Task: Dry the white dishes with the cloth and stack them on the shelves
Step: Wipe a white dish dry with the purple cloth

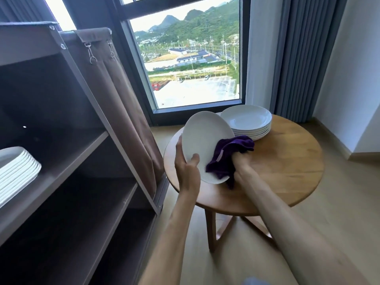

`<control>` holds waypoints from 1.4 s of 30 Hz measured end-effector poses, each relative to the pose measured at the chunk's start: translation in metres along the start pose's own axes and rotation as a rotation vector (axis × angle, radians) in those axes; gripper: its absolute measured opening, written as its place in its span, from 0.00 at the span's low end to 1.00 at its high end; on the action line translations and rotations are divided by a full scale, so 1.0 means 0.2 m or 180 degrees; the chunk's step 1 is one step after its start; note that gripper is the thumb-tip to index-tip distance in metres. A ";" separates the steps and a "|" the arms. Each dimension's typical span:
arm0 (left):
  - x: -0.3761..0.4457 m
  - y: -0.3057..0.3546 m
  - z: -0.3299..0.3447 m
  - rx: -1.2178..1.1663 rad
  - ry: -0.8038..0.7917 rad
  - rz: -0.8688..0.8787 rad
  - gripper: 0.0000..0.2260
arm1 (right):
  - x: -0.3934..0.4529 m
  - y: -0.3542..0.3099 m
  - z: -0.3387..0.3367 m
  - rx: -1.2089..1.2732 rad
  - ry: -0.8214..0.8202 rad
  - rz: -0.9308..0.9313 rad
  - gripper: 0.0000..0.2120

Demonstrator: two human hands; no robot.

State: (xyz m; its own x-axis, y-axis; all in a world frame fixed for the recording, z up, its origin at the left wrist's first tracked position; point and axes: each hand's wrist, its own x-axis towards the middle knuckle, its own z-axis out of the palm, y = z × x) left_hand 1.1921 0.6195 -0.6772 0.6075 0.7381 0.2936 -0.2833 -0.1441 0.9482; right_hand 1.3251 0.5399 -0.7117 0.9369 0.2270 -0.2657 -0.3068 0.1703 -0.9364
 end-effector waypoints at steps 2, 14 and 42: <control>0.02 0.04 -0.04 0.0366 -0.0499 0.0116 0.28 | 0.03 -0.11 -0.03 -0.0212 -0.0082 -0.0556 0.09; 0.10 0.21 0.09 0.0753 -0.0827 0.0235 0.20 | -0.20 -0.29 0.21 -0.1097 -0.0097 -0.1728 0.31; 0.15 0.16 0.09 0.0457 -0.0268 -0.0051 0.19 | -0.19 -0.47 0.30 -0.0933 0.0033 -0.2154 0.08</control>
State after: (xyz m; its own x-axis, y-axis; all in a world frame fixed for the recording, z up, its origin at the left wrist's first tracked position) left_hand 1.2140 0.6256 -0.6368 0.6729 0.6840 0.2817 -0.1677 -0.2299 0.9587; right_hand 1.3088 0.5723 -0.5995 0.9074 0.1537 0.3911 0.3949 0.0062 -0.9187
